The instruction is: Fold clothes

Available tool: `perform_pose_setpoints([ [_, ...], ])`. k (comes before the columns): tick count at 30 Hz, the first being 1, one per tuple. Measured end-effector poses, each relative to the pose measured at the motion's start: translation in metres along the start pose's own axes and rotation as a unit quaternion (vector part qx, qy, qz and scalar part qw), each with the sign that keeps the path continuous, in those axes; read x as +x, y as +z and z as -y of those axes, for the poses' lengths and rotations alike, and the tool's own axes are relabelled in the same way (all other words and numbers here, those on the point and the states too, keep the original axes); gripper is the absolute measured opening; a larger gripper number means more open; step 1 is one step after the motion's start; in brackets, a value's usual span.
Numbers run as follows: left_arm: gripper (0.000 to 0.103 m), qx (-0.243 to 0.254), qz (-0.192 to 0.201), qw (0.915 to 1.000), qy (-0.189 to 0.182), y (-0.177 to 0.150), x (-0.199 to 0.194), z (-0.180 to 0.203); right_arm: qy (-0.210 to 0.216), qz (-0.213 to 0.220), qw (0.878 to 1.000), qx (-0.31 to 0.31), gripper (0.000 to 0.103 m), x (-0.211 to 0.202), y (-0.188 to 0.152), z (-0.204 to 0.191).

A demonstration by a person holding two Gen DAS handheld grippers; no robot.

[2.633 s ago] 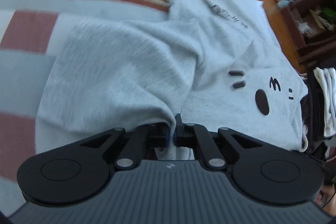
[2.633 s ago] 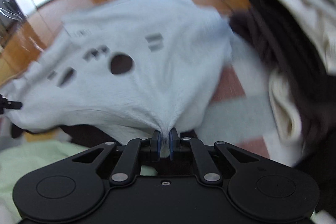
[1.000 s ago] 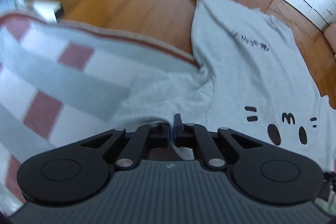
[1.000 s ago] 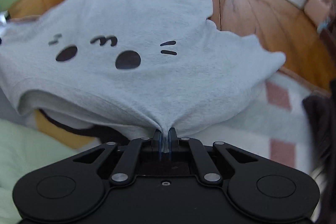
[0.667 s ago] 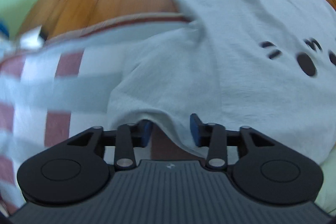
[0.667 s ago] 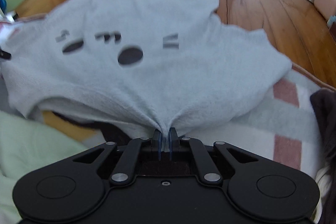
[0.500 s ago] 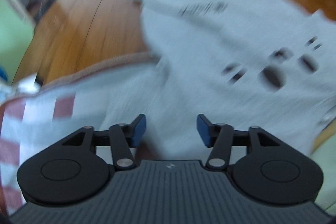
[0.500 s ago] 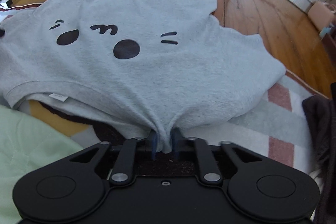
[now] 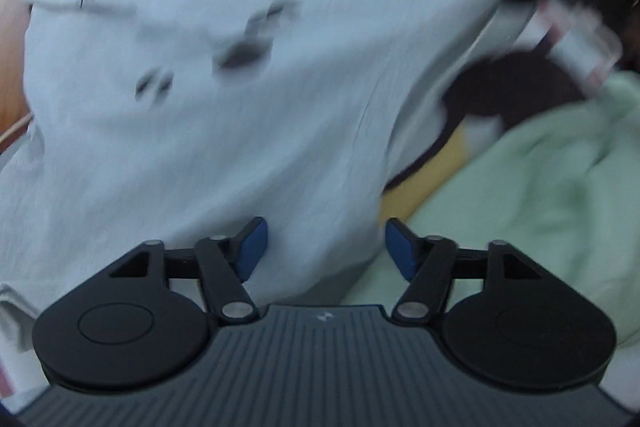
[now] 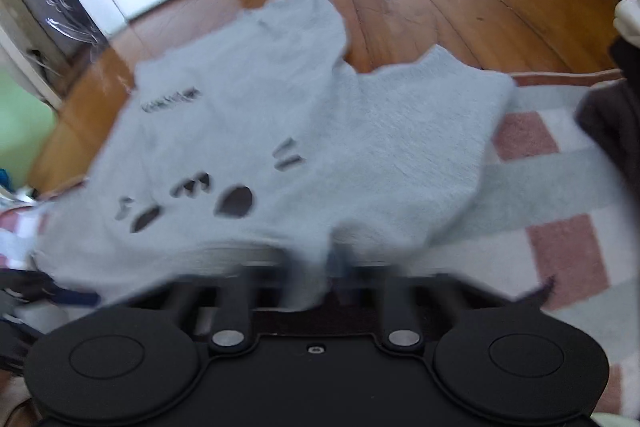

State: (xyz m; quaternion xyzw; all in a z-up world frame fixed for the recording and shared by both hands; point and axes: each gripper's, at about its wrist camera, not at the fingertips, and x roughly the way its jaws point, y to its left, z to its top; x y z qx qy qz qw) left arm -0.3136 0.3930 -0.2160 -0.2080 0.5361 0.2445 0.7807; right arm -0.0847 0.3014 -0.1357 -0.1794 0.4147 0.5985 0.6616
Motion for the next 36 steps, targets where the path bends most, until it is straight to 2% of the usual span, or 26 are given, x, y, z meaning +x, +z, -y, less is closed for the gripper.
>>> perform_pose_setpoints([
  [2,0.015,-0.003,-0.001,0.9998,0.019,0.000,0.003,-0.005,0.017,0.006,1.000,-0.016,0.006,-0.001,0.007,-0.003],
  [3,0.008,-0.021,0.015,0.9995,0.018,0.003,-0.003,-0.014,0.027,-0.008,0.999,-0.032,0.007,0.001,0.014,-0.004],
  [4,0.006,-0.039,0.030,0.9987,0.016,0.006,-0.010,-0.023,0.032,-0.032,0.998,-0.037,0.007,0.006,0.021,-0.003],
  [5,0.006,-0.058,0.048,0.9971,0.014,0.008,-0.017,-0.033,0.018,-0.051,0.998,-0.036,0.011,0.011,0.027,-0.001],
  [6,0.006,-0.081,0.067,0.9944,0.009,0.011,-0.024,-0.046,-0.009,-0.064,0.997,-0.042,0.019,0.016,0.030,-0.001],
  [7,0.006,-0.105,0.080,0.9912,0.004,0.015,-0.028,-0.058,-0.056,-0.069,0.994,-0.058,0.044,0.020,0.031,-0.005],
  [8,0.007,-0.126,0.089,0.9880,-0.001,0.019,-0.029,-0.068,-0.104,-0.074,0.989,-0.074,0.060,0.024,0.032,-0.009],
  [9,0.007,-0.140,0.089,0.9861,-0.003,0.021,-0.026,-0.074,-0.137,-0.073,0.984,-0.086,0.060,0.026,0.031,-0.014],
  [11,0.007,-0.169,0.087,0.9817,-0.008,0.025,-0.018,-0.085,-0.153,-0.057,0.982,-0.092,0.059,0.023,0.028,-0.028],
  [13,0.007,-0.179,0.079,0.9806,-0.017,0.022,-0.010,-0.088,-0.118,-0.043,0.990,-0.068,0.059,0.015,0.026,-0.038],
  [15,0.007,-0.188,0.069,0.9787,-0.046,0.012,-0.006,-0.087,-0.050,-0.040,0.998,0.011,0.059,0.006,0.021,-0.028],
  [17,0.006,-0.195,0.060,0.9772,-0.058,0.006,-0.004,-0.087,0.033,-0.041,0.992,0.112,0.056,-0.003,0.016,-0.010],
  [18,0.006,-0.195,0.056,0.9777,-0.054,0.005,-0.003,-0.087,0.055,-0.041,0.986,0.152,0.056,-0.007,0.013,-0.001],
  [19,0.007,-0.194,0.054,0.9783,-0.049,0.004,-0.003,-0.086,0.046,-0.037,0.985,0.163,0.051,-0.010,0.011,0.005],
  [20,0.007,-0.194,0.055,0.9783,-0.047,0.003,-0.003,-0.085,0.033,-0.029,0.987,0.155,0.043,-0.014,0.010,0.007],
  [21,0.007,-0.195,0.056,0.9779,-0.048,0.004,-0.003,-0.085,0.027,-0.022,0.989,0.142,0.040,-0.018,0.009,0.007],
  [23,0.007,-0.199,0.058,0.9771,-0.049,0.006,-0.003,-0.086,0.036,-0.016,0.994,0.104,0.030,-0.024,0.008,-0.001],
  [25,0.007,-0.198,0.057,0.9771,-0.052,0.007,-0.001,-0.086,0.078,-0.036,0.993,0.077,0.026,-0.020,0.006,-0.014],
  [27,0.007,-0.197,0.056,0.9772,-0.055,0.007,0.000,-0.086,0.099,-0.075,0.991,0.054,0.026,-0.007,0.001,-0.030],
  [29,0.008,-0.197,0.052,0.9775,-0.056,0.005,0.001,-0.085,0.081,-0.107,0.991,0.027,0.026,0.012,-0.007,-0.045],
  [31,0.008,-0.197,0.049,0.9777,-0.056,0.004,0.003,-0.084,0.026,-0.125,0.992,0.001,0.031,0.032,-0.013,-0.057],
  [33,0.008,-0.194,0.048,0.9783,-0.054,0.004,0.004,-0.083,-0.027,-0.137,0.990,0.000,0.032,0.049,-0.019,-0.060],
  [35,0.006,-0.181,0.055,0.9809,-0.046,0.003,0.002,-0.080,-0.040,-0.144,0.988,0.026,0.032,0.056,-0.022,-0.055],
  [36,0.005,-0.169,0.063,0.9828,-0.041,0.002,-0.002,-0.077,-0.031,-0.145,0.988,0.042,0.029,0.058,-0.023,-0.051],
])
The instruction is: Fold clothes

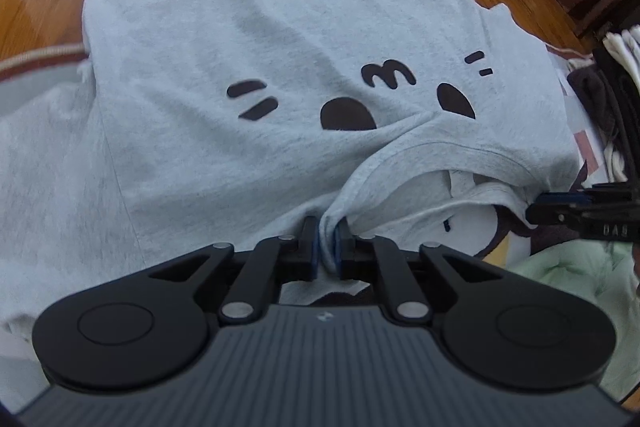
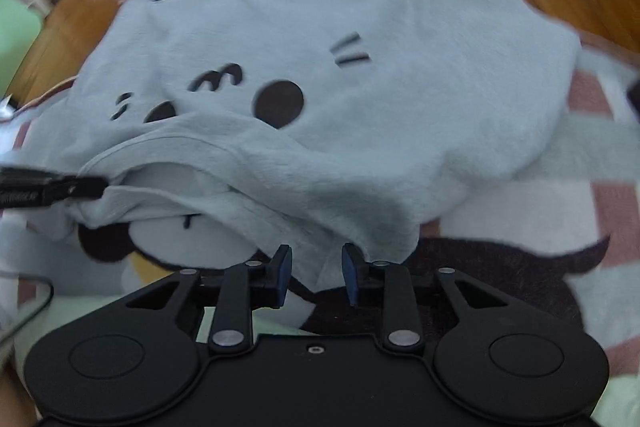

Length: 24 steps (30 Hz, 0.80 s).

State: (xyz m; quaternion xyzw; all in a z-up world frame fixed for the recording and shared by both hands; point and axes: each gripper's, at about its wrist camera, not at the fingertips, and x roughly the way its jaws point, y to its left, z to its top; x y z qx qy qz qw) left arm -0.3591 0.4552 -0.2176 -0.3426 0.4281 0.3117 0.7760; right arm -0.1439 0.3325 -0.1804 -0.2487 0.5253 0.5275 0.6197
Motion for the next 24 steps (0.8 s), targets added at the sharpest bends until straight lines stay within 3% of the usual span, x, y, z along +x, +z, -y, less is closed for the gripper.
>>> perform_pose_setpoints([
  [1,0.005,0.013,0.011,0.9998,-0.002,-0.002,-0.008,0.004,0.008,0.001,1.000,0.008,0.004,0.000,0.000,0.003],
  [6,0.005,0.035,0.043,0.9964,-0.065,-0.031,-0.069,0.017,0.028,0.049,0.998,-0.035,0.001,-0.038,-0.008,0.009],
  [9,0.005,0.052,-0.008,0.9975,-0.047,-0.057,-0.060,0.025,0.032,0.045,0.996,-0.074,0.001,-0.059,-0.016,0.018],
  [12,0.006,0.074,-0.070,0.9947,-0.017,-0.065,-0.030,0.031,0.007,0.028,0.994,-0.101,0.001,-0.058,-0.023,0.026],
  [14,0.008,0.083,-0.078,0.9935,0.004,-0.062,-0.019,0.035,0.011,0.028,0.994,-0.101,0.002,-0.053,-0.026,0.026],
  [15,0.010,0.087,-0.079,0.9931,0.004,-0.061,-0.017,0.038,0.017,0.031,0.995,-0.098,0.007,-0.051,-0.026,0.026],
  [17,0.026,0.104,-0.074,0.9918,-0.007,-0.061,-0.018,0.046,0.034,0.047,0.995,-0.087,0.009,-0.048,-0.025,0.020],
  [19,0.032,0.122,-0.072,0.9899,-0.003,-0.066,-0.019,0.053,0.039,0.059,0.993,-0.090,0.017,-0.043,-0.022,0.010],
  [22,0.032,0.125,-0.074,0.9894,0.006,-0.068,-0.018,0.054,0.005,0.056,0.989,-0.139,0.024,-0.030,-0.018,-0.006],
  [24,0.032,0.117,-0.072,0.9905,0.006,-0.067,-0.018,0.052,-0.041,0.046,0.984,-0.168,0.033,-0.017,-0.016,-0.014],
])
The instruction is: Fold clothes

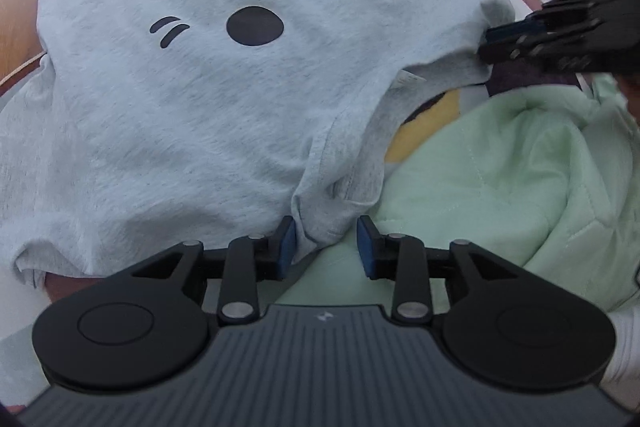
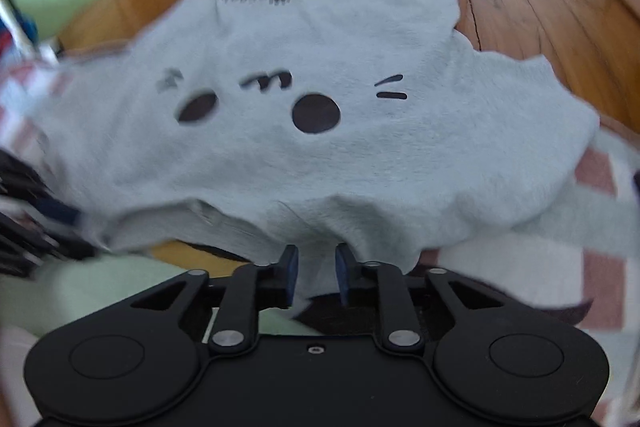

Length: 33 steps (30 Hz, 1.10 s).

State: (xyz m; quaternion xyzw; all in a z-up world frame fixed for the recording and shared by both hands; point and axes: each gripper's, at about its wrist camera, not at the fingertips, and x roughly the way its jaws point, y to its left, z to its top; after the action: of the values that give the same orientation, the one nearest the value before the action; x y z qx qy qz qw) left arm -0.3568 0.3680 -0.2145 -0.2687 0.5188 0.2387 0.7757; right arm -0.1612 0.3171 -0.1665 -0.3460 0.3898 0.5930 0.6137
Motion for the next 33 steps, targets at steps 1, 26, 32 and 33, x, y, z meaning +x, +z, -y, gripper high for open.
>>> perform_pose_setpoints([
  [1,0.032,-0.007,0.001,1.0000,0.000,0.000,0.000,-0.002,-0.030,-0.009,0.999,-0.011,0.042,0.007,0.001,-0.004],
  [26,0.042,0.007,0.112,0.9930,-0.036,0.142,-0.003,0.074,0.024,0.029,0.981,0.193,0.064,-0.034,-0.004,0.117],
  [32,0.042,-0.013,0.131,0.9878,-0.083,0.151,0.043,0.083,0.079,0.065,0.915,0.390,0.064,-0.014,0.003,0.227],
  [33,0.042,-0.014,0.131,0.9871,-0.091,0.147,0.048,0.080,0.081,0.065,0.912,0.397,0.064,-0.011,0.004,0.234],
])
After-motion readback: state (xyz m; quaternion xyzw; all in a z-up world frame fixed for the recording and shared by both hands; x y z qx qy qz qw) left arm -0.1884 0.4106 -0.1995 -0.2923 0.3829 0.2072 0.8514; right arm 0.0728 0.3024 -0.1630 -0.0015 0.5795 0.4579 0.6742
